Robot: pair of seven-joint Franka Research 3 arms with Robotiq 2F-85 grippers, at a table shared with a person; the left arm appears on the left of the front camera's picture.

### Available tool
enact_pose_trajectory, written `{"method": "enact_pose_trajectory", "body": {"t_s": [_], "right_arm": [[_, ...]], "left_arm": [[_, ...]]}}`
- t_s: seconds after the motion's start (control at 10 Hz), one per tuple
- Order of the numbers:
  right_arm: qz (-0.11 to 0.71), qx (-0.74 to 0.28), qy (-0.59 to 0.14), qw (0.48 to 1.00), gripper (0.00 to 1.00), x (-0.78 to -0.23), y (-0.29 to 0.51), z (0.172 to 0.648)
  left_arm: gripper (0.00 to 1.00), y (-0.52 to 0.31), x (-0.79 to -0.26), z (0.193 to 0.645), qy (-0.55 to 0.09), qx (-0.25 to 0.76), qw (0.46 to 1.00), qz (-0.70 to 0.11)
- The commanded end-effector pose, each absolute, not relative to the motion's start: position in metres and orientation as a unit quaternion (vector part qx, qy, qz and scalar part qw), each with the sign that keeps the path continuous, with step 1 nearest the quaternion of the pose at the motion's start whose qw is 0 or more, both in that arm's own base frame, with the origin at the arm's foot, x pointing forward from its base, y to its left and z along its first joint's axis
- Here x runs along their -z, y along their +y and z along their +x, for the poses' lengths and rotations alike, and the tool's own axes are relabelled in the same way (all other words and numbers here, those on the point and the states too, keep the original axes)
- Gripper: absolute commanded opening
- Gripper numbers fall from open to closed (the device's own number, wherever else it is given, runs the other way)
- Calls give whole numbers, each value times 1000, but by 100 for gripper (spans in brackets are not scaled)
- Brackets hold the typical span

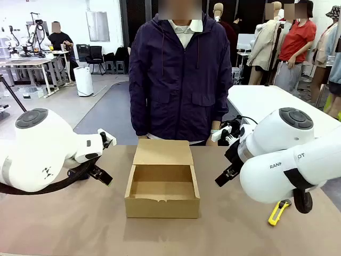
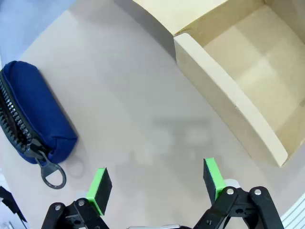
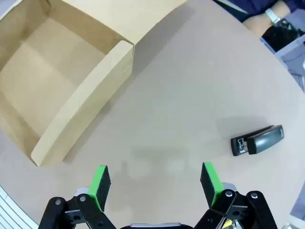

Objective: Pack the items into the box.
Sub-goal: Pick up the item specified by the human and place it in the Mailer Box.

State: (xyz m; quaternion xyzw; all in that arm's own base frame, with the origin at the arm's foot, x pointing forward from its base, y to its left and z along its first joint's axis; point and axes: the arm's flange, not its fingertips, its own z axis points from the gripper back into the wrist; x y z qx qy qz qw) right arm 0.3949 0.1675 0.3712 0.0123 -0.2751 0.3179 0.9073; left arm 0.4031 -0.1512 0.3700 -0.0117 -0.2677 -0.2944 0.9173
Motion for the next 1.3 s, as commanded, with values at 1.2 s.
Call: {"method": "enact_pose_trajectory", "body": {"t_s": [1.2], "right_arm": [[12, -318, -275, 907, 100, -371, 167, 395]], "left_arm": [[100, -151, -370, 403, -268, 294, 917, -12]]}}
